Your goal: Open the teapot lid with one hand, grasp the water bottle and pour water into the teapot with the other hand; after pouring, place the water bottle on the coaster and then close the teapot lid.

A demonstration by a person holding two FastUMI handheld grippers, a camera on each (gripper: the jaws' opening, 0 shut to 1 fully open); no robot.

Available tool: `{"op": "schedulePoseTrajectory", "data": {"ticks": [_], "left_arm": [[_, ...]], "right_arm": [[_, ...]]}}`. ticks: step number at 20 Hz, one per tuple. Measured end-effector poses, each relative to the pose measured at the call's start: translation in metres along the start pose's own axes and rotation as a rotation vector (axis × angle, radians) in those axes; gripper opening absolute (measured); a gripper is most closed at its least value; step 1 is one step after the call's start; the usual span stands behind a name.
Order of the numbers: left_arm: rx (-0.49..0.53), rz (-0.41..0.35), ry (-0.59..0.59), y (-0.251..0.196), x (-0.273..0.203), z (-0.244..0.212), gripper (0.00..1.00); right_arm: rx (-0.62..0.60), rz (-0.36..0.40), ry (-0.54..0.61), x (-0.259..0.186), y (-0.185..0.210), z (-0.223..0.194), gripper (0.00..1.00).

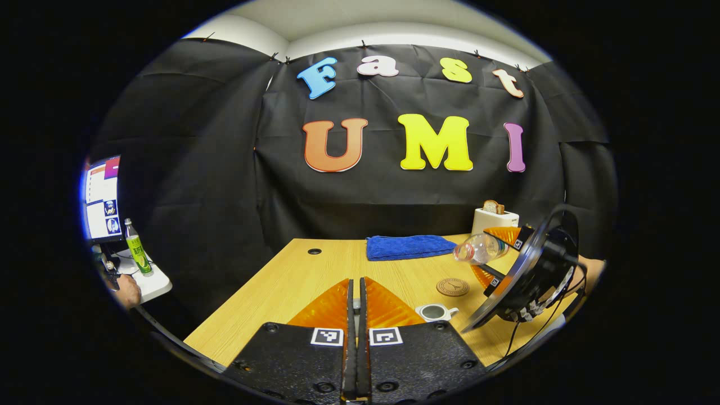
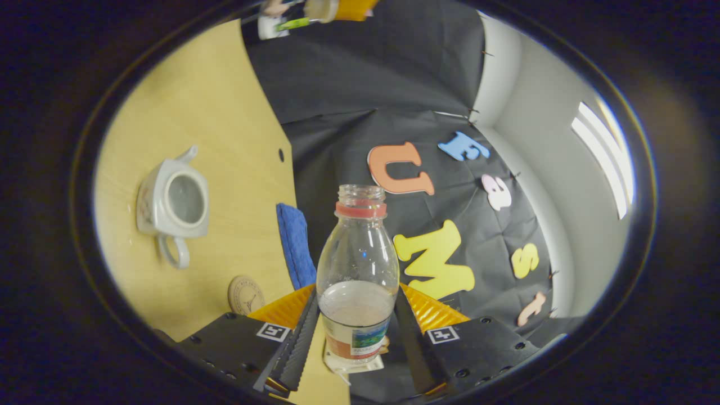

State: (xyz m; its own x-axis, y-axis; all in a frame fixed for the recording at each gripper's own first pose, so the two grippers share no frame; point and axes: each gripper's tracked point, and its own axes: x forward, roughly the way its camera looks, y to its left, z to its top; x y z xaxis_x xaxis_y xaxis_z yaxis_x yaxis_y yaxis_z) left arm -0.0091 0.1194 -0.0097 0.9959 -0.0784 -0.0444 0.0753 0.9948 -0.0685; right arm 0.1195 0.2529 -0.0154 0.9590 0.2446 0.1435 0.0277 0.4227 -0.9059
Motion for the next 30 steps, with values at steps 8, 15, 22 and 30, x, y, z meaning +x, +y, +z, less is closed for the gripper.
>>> {"op": "schedulePoseTrajectory", "data": {"ticks": [8, 15, 22, 30], "left_arm": [[0.003, -0.001, 0.013, -0.001, 0.004, -0.005, 0.03], [0.02, -0.006, 0.031, -0.003, 0.007, -0.012, 0.03], [0.023, -0.009, 0.043, -0.011, 0.018, -0.016, 0.03], [0.059, -0.026, 0.054, -0.025, 0.021, -0.018, 0.03]], "right_arm": [[0.637, 0.006, 0.063, 0.043, -0.033, -0.014, 0.73], [1.085, 0.14, 0.245, 0.078, 0.017, -0.049, 0.75], [1.18, 0.192, 0.296, 0.089, 0.047, -0.068, 0.73], [1.094, 0.22, 0.265, 0.088, 0.059, -0.058, 0.84]]}}
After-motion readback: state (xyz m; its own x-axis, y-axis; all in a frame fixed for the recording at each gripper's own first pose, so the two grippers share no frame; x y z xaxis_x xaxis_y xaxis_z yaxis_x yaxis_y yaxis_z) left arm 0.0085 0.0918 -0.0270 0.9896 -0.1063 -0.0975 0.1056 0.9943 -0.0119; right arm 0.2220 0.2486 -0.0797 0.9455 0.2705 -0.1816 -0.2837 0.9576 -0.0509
